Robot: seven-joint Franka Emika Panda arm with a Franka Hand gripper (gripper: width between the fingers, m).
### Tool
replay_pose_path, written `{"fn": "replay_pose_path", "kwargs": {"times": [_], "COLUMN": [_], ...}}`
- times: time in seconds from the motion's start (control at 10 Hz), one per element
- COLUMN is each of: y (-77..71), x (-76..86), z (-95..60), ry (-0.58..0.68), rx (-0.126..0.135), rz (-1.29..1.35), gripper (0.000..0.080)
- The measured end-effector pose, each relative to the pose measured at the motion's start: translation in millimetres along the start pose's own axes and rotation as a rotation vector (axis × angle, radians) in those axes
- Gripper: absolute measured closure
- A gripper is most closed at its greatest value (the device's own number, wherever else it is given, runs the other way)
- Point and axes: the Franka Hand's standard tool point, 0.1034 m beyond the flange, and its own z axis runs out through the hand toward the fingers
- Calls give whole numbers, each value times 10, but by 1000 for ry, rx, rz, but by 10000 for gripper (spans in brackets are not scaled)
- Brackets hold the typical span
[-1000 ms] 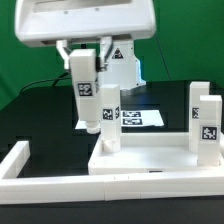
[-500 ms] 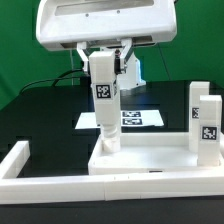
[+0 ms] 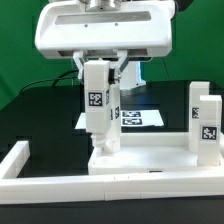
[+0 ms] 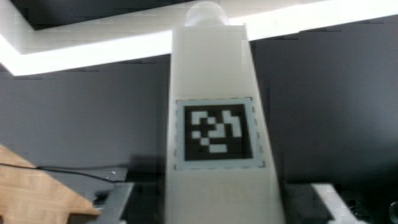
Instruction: Assemble desk
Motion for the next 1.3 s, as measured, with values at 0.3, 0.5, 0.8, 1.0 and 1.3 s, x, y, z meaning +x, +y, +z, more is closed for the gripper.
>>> {"fn": "replay_pose_path", "kwargs": {"times": [0.3,0.5,0.8,1.0,1.3], "y": [74,176,46,-193,-227], "x": [-37,-21,-107,-150,-152], "z": [6,-9,27,26,33], "ry": [-7,-37,-56,-91,-101], "rx": [-6,0,17,46,51], "rz": [-8,-24,-40,-30,-30], "gripper": [511,511,511,511,511]}}
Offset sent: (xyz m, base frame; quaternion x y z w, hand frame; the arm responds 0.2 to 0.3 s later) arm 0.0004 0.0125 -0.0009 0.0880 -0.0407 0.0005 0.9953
